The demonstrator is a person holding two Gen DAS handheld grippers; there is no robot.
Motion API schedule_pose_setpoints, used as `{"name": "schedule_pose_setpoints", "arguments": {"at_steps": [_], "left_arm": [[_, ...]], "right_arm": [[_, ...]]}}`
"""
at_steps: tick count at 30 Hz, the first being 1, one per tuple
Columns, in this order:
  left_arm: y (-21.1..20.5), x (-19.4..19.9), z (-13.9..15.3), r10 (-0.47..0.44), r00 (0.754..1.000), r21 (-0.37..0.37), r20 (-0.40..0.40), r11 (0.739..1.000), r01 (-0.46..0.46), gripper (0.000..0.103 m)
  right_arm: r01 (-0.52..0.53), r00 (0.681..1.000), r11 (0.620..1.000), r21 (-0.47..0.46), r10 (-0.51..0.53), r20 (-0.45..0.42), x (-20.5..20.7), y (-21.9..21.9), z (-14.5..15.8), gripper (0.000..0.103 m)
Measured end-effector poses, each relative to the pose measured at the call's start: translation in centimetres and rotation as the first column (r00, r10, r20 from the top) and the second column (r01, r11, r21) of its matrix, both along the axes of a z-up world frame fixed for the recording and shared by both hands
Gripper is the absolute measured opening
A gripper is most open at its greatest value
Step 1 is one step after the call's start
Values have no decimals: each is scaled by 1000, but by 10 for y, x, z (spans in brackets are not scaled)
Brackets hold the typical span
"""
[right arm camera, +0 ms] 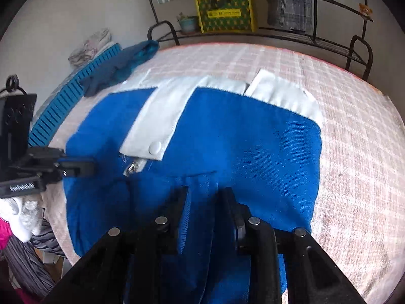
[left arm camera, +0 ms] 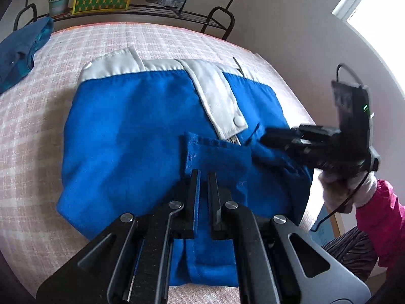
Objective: Fold large clothes
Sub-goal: 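Smooth the blue folded bundle with the left tool while the right tool presses it, then grasp the blue bundle edge with both tools side by side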
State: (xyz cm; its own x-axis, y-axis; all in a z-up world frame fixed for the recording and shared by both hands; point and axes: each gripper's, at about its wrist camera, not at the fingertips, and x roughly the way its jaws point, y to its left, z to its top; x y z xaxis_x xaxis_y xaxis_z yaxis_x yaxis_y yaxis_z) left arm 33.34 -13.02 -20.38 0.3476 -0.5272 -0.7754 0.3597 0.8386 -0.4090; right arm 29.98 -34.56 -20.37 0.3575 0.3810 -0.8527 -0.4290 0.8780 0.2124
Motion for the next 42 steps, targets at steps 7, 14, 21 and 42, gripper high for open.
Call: {"name": "schedule_pose_setpoints", "arguments": {"at_steps": [7, 14, 21, 42], "left_arm": [[42, 25, 26, 103, 993, -33, 49, 994, -102, 1], [45, 86, 55, 140, 987, -70, 82, 989, -134, 1], [10, 132, 16, 89, 996, -13, -6, 996, -89, 1], [83, 62, 14, 153, 988, -43, -27, 987, -154, 5]], "right_arm": [[45, 994, 997, 56, -51, 99, -12, -25, 40, 28], [100, 983, 989, 111, -116, 144, 32, -30, 70, 30], [46, 997, 997, 67, -50, 60, 84, 19, 38, 31], [135, 990, 977, 166, -126, -66, 26, -61, 31, 30]]}}
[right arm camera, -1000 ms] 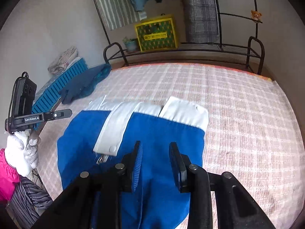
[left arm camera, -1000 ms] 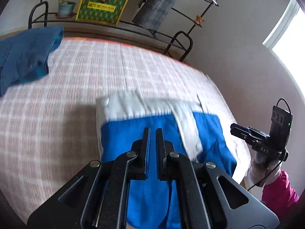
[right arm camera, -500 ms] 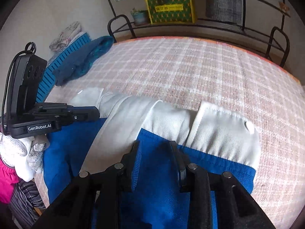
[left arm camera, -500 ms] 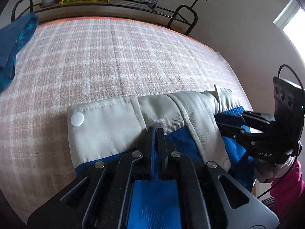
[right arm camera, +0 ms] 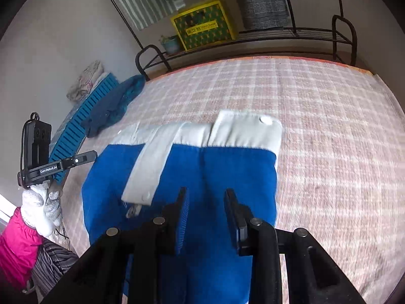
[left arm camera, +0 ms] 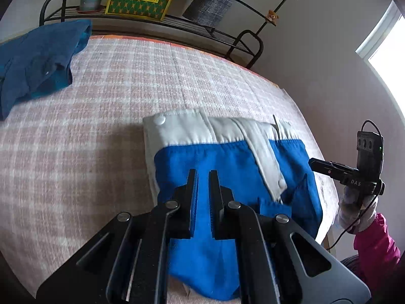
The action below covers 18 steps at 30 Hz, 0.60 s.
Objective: Fold large clothes
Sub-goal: 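Grasp the blue bundle edge with both tools side by side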
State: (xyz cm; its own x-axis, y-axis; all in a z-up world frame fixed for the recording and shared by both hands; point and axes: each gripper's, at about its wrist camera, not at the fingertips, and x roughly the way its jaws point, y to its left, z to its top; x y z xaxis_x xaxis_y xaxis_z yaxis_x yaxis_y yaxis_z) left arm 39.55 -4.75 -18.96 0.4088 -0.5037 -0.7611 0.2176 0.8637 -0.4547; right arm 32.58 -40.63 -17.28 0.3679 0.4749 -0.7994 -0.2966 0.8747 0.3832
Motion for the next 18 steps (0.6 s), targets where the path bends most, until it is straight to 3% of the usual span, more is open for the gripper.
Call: {"name": "schedule_pose_setpoints", "arguments": {"at_steps": [7, 9, 11, 15, 16, 17, 18], "left_arm": [[-10, -27, -50, -24, 995, 52, -96, 998, 29, 4], [-11, -32, -62, -30, 996, 58, -89, 998, 35, 5], [-4, -31, -66, 10, 994, 9, -111, 1000, -9, 5], [5, -37, -52, 32, 994, -9, -106, 999, -33, 5], [11, -39, -47, 44, 994, -41, -98, 998, -48, 7], [17, -42, -42, 63, 994, -73, -92, 995, -70, 9], [23, -43, -39, 79, 992, -100, -96, 991, -89, 20]], "right_arm": [[6, 995, 999, -39, -10, -100, -26, -23, -37, 27], [0, 995, 999, -51, -5, -96, -27, -21, -47, 27], [-5, 997, 997, -81, -2, -80, -29, -17, -45, 27], [16, 998, 997, -72, -20, -55, -36, -22, -31, 29], [26, 999, 998, -55, -27, -29, -40, -26, -24, 31], [45, 999, 998, -36, -45, 1, -45, -32, -18, 41], [70, 997, 997, -14, -69, 29, -50, -40, -14, 58]]}}
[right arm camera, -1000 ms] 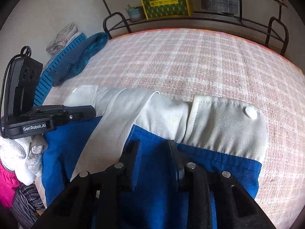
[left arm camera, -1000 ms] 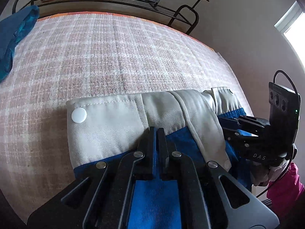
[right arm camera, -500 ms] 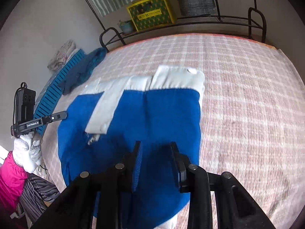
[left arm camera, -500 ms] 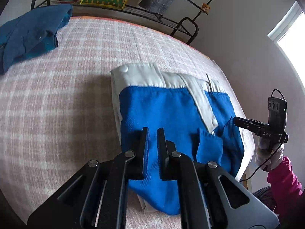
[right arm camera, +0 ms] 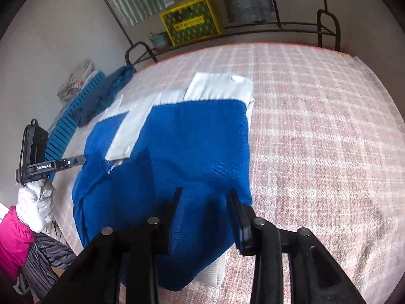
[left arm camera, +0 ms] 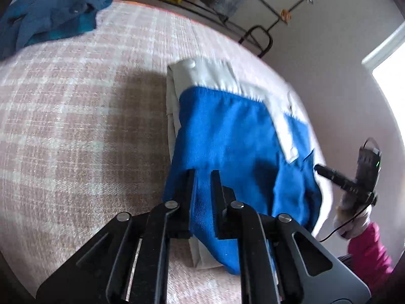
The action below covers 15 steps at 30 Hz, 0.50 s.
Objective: Fold large clothes
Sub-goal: 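Grasp the blue bundle edge with both tools side by side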
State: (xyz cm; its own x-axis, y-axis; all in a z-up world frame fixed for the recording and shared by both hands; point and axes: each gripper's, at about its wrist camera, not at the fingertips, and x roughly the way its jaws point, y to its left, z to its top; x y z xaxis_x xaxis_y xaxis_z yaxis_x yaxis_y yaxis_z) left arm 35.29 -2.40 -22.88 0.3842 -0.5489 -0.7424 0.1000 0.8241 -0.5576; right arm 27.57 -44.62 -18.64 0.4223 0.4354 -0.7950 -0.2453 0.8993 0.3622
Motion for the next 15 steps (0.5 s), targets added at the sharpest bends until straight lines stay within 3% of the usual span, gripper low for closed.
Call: {"name": "schedule_pose_setpoints", "arguments": {"at_steps": [1, 2, 3, 7, 10, 15], "left_arm": [[8, 0, 1, 20, 1000, -47, -14, 999, -20, 44], [14, 1, 1, 35, 999, -88, -29, 995, -37, 56], [20, 4, 0, 51, 998, -115, -42, 992, -55, 67], [47, 14, -15, 117, 985, -255, -128, 956, -147, 67], [56, 23, -33, 121, 969, -341, -214, 921, -190, 67], [58, 28, -47, 89, 965, -393, -247, 901, -184, 67]], "right_arm": [[23, 999, 999, 26, -24, 29, -4, -7, 3, 66], [37, 998, 998, 58, -41, 53, -8, -15, 5, 79], [44, 997, 996, 83, -49, 63, -10, -21, 4, 82], [90, 996, 993, 73, -89, -17, -3, -35, -12, 81], [88, 991, 986, 144, -73, -109, 8, -48, -24, 79], [90, 983, 971, 223, -51, -175, 18, -54, -38, 79]]}}
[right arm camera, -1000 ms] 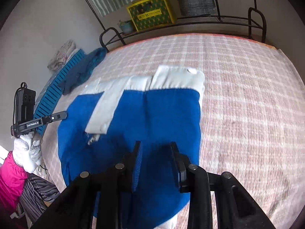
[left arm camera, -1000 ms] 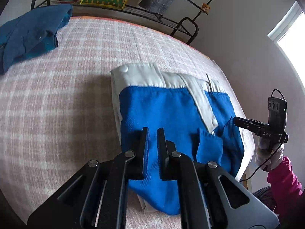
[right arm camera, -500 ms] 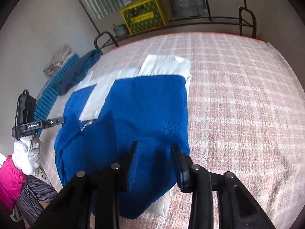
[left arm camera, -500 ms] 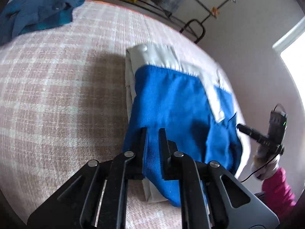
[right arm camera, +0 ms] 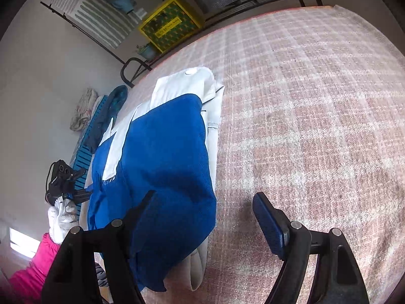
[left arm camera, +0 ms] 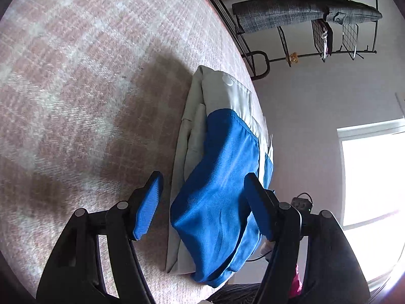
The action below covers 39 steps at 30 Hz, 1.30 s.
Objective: Fold large clothes
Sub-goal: 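Grasp the blue bundle edge with both tools side by side, then lift the blue bundle with both tools and fold it over onto itself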
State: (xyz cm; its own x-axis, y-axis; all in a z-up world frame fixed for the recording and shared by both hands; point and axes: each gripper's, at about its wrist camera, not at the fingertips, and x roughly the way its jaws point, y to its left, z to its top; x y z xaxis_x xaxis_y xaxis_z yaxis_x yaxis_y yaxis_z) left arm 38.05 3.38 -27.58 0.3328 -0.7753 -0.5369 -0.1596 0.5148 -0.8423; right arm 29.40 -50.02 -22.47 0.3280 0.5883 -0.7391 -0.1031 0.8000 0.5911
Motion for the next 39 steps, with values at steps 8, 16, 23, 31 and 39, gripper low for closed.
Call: {"name": "schedule_pose_setpoints", "arguments": {"at_steps": [8, 16, 23, 31, 39], "left_arm": [[-23, 12, -9, -48, 999, 3, -23, 999, 48, 62], [-44, 27, -6, -79, 997, 24, 3, 997, 79, 61], [-76, 31, 12, -118, 992, 196, 47, 975, 107, 53], [-94, 21, 36, -161, 980, 333, 121, 936, 112, 38], [-116, 12, 64, -212, 956, 427, 201, 898, 109, 27]], "right_arm": [[-10, 999, 994, 107, 14, -35, 14, 7, -19, 77], [-25, 997, 968, 250, 43, -68, 28, 17, -33, 59], [-47, 997, 982, 181, 57, -51, 28, 42, -26, 51], [-59, 998, 998, 25, 58, 7, 24, 59, 1, 35], [-56, 994, 985, -166, 70, 83, 14, 86, 37, 23]]}}
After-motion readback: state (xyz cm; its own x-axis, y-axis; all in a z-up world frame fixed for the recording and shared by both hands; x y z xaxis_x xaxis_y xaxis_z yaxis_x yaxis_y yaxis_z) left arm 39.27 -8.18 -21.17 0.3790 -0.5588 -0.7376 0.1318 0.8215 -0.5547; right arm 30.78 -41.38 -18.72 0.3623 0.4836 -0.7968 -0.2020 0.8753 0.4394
